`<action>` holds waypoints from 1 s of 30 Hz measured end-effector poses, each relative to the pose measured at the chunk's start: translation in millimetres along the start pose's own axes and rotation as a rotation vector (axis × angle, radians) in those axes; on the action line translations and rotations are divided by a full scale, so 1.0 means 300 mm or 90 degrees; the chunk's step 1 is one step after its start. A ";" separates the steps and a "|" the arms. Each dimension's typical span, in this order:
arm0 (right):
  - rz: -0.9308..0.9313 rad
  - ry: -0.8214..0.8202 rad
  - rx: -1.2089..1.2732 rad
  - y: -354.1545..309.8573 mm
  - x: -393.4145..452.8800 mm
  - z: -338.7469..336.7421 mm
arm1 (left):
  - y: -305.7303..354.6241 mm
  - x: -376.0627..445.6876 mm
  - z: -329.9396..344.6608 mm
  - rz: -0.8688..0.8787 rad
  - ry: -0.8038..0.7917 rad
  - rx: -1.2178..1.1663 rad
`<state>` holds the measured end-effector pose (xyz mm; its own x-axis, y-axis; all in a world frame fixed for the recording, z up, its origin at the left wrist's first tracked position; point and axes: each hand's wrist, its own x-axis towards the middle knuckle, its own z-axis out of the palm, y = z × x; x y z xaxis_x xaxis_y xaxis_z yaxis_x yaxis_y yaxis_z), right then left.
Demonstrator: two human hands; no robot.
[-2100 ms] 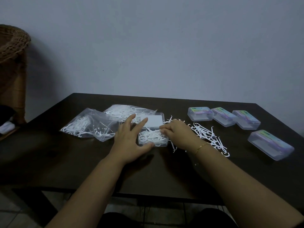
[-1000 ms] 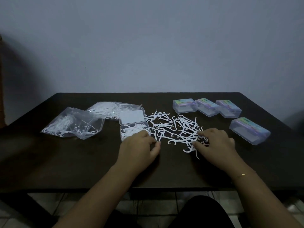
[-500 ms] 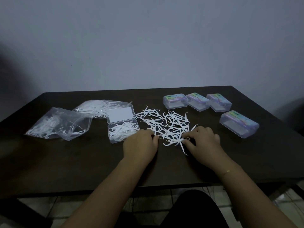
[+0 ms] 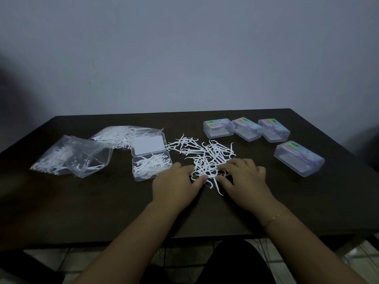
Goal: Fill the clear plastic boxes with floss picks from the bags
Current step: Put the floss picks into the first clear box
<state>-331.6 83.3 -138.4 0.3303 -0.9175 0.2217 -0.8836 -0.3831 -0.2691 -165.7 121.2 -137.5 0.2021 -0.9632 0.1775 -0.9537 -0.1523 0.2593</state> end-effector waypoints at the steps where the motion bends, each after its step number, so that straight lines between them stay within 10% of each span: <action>1: 0.004 0.010 0.005 -0.001 -0.001 -0.002 | -0.005 0.002 -0.002 -0.006 0.003 -0.022; 30: 0.102 0.037 -0.004 0.001 -0.003 -0.010 | -0.042 -0.029 -0.020 -0.014 0.013 -0.137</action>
<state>-333.3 84.2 -135.7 0.1659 -0.9588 0.2306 -0.9254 -0.2322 -0.2995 -154.0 132.8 -136.6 0.2291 -0.9551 0.1881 -0.8801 -0.1206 0.4592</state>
